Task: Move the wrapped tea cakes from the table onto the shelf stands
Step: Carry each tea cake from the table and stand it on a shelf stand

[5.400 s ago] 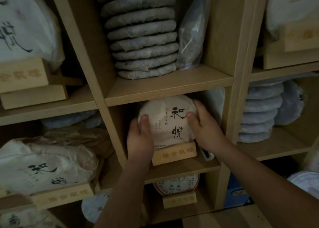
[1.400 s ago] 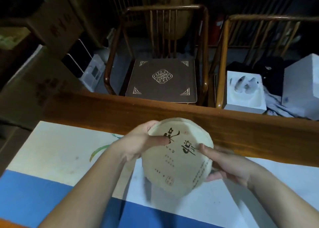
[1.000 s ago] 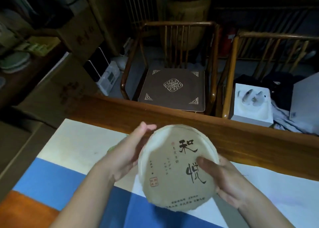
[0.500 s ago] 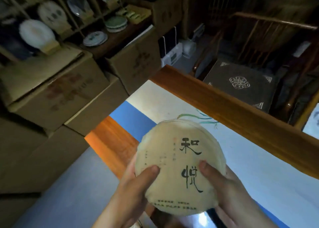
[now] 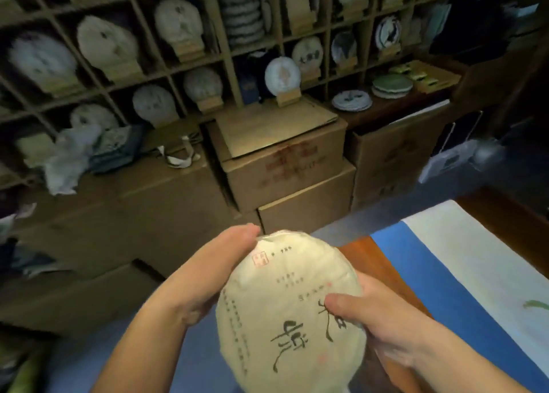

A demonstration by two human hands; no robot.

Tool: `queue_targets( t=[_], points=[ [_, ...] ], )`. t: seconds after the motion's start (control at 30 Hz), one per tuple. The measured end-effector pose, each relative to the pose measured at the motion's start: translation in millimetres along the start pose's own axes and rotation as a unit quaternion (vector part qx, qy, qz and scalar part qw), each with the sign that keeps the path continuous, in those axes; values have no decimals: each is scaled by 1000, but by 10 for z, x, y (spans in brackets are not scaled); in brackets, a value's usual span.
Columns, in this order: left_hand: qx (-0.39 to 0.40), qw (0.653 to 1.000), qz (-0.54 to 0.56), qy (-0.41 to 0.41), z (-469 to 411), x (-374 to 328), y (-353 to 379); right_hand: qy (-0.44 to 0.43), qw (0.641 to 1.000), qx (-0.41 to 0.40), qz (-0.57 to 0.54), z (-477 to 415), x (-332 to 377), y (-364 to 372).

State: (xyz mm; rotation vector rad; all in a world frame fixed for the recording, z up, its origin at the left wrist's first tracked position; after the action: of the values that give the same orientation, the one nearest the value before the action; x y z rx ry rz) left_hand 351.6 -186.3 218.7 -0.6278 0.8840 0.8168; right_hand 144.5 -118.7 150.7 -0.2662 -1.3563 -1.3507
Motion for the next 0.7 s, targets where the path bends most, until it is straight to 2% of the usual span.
queue_targets(
  t=[0.07, 0.13, 0.17, 0.27, 0.3, 0.4, 0.5, 0.6, 0.7],
  points=[
    [-38, 996, 75, 20, 81, 227, -322, -18, 1000, -2, -20, -365, 35, 135],
    [-126, 974, 179, 55, 195, 520, -655, -26, 999, 2, -42, -706, 110, 235],
    [-167, 960, 218, 46, 192, 601, -761, -33, 998, -2, -56, -859, 169, 280],
    [-156, 930, 330, 37, -39, 584, -772, -58, 992, -34, -106, -1324, 310, 354],
    [-137, 922, 356, 65, -89, 556, -758, -63, 989, -34, -130, -1475, 351, 384],
    [-150, 911, 355, 146, -531, 425, -960, -88, 976, -8, -197, -1953, 448, 423],
    [-154, 917, 332, 158, -977, 142, -1413, -79, 970, 23, -231, -2390, 668, 278],
    [-68, 939, 299, 157, -1263, -215, -1912, -28, 983, 83, -163, -2708, 1086, -107],
    [52, 961, 257, 84, -1654, -550, -2406, -29, 996, 89, 5, -3066, 1773, -494]
  ],
)
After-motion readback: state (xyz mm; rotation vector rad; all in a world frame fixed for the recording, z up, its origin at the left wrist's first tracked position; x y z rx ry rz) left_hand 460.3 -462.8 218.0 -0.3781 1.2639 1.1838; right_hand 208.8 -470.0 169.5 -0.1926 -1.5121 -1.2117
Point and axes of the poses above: each hand's wrist, its own z-axis away from the middle knuckle, its own y-axis out of the palm, x = y × z, the point moved 4 cm from there along -z, towards the middle knuckle, and after that the axes turned 11 degrees about x, right-handed, at the moved point
